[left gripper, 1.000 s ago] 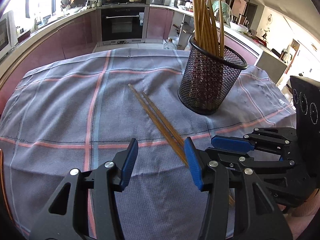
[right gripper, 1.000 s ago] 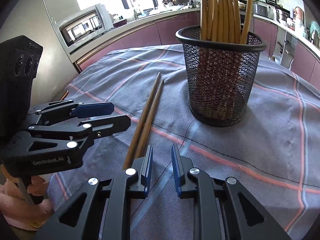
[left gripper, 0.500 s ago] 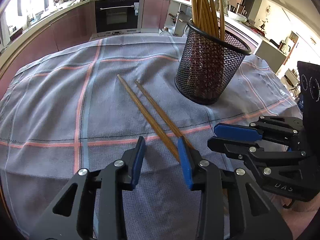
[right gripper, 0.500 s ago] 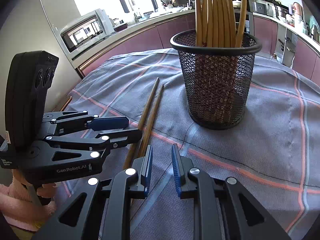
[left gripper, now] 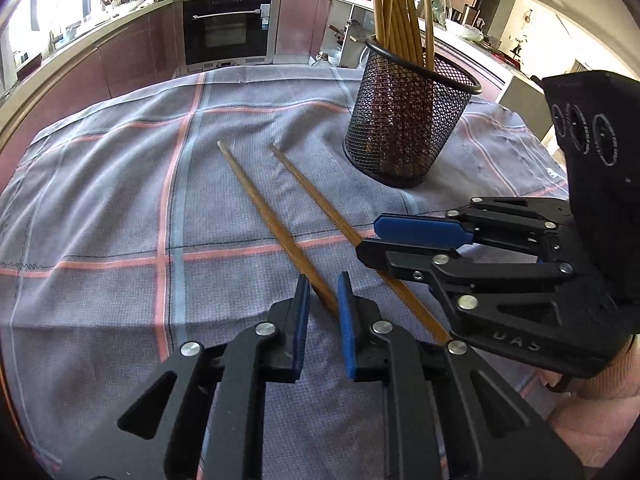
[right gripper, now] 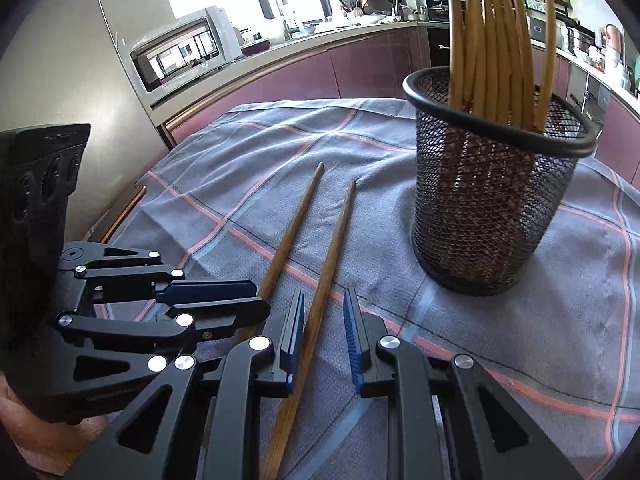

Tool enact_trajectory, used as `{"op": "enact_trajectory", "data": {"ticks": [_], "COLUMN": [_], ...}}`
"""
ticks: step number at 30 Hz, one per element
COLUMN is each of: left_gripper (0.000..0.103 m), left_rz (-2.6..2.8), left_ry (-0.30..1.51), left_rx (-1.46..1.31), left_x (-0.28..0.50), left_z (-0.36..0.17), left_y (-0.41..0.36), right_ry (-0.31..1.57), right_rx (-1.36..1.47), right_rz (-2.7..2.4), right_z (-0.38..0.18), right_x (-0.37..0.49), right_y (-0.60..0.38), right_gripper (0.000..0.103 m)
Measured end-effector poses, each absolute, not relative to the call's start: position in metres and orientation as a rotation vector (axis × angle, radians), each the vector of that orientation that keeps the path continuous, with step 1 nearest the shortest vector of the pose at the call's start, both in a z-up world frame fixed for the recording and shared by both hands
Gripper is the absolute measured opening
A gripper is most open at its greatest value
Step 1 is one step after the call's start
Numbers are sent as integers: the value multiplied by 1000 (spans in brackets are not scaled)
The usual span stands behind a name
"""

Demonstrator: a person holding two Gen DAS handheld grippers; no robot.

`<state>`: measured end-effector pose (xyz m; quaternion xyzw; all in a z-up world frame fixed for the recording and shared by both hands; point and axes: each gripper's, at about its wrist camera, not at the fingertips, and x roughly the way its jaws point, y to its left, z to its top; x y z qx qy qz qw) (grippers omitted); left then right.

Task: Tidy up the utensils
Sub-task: 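Lower both grippers onto the two loose chopsticks lying on the cloth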

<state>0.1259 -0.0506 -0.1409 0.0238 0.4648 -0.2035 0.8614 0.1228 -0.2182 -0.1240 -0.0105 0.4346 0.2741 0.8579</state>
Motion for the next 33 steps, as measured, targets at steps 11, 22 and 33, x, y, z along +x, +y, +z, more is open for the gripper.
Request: {"op": "enact_trajectory", "data": {"ticks": [11, 22, 33], "left_gripper": [13, 37, 30], "left_rz": [-454, -392, -357], "left_ry": [976, 963, 975], "left_rx": [38, 26, 45], "left_x": [123, 132, 151], "left_z": [-142, -139, -144], "left_y": [-46, -43, -46], "right_ry": [916, 925, 920], "right_rx": [-41, -31, -47], "right_rz": [563, 553, 528], "right_z": [-125, -125, -125], "right_x": [123, 126, 139], "right_y": [-217, -217, -210], "right_gripper": [15, 18, 20]}}
